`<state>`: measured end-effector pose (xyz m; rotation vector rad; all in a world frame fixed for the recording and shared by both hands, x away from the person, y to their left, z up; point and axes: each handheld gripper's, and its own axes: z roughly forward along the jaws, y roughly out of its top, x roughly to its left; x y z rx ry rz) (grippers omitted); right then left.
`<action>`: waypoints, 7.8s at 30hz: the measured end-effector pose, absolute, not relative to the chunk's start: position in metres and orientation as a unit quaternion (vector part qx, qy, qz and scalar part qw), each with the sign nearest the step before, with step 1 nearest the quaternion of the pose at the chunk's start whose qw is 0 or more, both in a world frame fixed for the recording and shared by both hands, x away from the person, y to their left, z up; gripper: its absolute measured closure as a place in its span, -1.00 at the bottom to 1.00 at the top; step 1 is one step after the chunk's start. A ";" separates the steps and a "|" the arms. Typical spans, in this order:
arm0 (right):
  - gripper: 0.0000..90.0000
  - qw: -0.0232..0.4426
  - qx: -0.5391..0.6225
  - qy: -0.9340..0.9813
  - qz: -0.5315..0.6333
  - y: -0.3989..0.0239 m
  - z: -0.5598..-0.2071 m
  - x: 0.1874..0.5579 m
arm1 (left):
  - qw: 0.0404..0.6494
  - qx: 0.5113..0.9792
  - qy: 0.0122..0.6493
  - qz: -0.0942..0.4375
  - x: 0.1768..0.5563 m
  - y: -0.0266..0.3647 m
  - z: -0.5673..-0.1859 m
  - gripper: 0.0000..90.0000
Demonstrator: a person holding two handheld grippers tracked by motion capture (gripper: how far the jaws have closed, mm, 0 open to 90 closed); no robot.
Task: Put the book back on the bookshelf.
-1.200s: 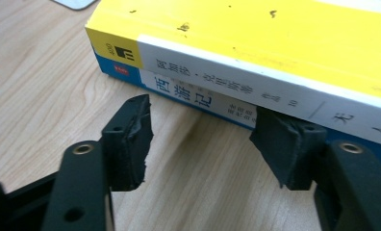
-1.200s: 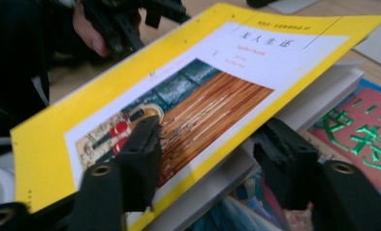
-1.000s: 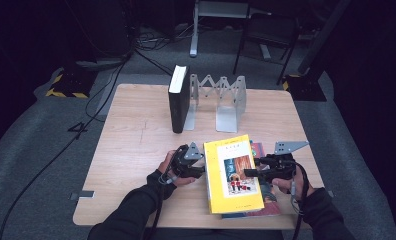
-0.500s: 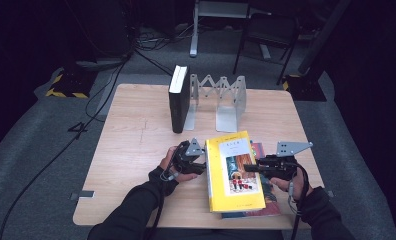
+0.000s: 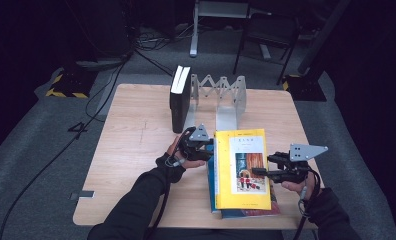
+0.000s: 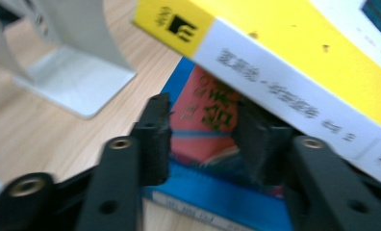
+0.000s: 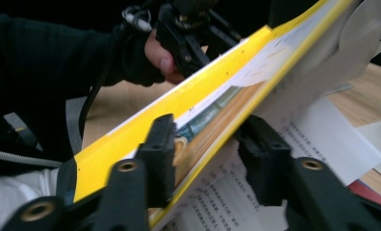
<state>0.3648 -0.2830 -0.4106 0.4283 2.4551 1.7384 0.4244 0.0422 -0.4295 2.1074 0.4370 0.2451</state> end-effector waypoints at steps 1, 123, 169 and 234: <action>0.17 0.051 0.142 0.808 0.569 -0.282 -0.410 0.366 | 0.467 0.861 0.172 0.103 0.424 0.040 -0.426 0.44; 0.04 0.243 0.217 0.772 0.546 -0.313 -0.421 0.330 | 0.607 0.777 0.095 0.137 0.339 -0.025 -0.375 0.47; -0.19 0.235 0.333 0.776 0.481 -0.369 -0.457 0.345 | 0.571 0.730 0.239 0.290 0.380 0.062 -0.346 0.67; -0.18 0.204 0.338 0.797 0.458 -0.362 -0.466 0.346 | 0.462 0.614 0.530 0.359 0.407 0.078 -0.475 0.63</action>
